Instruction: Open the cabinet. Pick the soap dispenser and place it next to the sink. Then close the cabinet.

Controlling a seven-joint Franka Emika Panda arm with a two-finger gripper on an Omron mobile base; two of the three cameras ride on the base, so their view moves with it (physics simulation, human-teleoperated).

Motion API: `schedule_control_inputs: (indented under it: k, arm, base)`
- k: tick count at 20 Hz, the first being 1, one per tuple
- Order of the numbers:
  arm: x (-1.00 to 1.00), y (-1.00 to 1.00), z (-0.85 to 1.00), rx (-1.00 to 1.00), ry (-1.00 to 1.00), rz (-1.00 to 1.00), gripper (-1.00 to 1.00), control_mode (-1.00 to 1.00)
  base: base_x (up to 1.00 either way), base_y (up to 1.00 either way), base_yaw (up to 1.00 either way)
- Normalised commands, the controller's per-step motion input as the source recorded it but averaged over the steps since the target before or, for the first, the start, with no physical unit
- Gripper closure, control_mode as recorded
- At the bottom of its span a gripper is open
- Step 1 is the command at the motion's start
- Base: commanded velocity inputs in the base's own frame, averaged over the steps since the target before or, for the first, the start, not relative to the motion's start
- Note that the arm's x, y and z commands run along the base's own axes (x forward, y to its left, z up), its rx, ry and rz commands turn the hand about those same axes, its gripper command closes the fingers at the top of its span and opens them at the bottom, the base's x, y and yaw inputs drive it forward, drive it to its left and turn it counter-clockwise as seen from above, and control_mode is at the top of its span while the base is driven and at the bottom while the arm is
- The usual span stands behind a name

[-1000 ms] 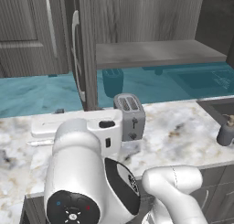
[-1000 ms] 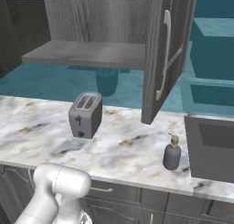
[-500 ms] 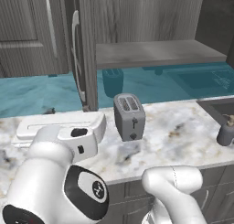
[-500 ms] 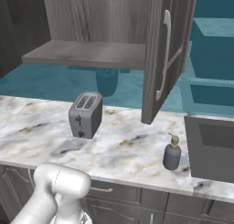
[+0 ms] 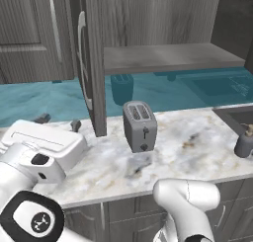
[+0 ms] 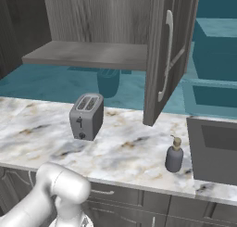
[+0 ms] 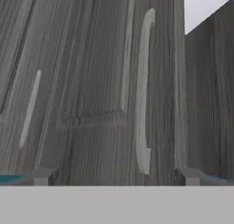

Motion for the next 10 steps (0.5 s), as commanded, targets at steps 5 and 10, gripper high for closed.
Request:
schedule_control_inputs:
  k: [5,10]
  arm:
    - [0.0,0.04,0.05,0.0,-0.02,-0.24,-1.0,-1.0]
    - [0.12,-0.42,0.0,0.0,0.0,-0.04,-1.0,-1.0]
  base:
    - [0.0,0.0,0.0]
    - [0.0,0.0,0.0]
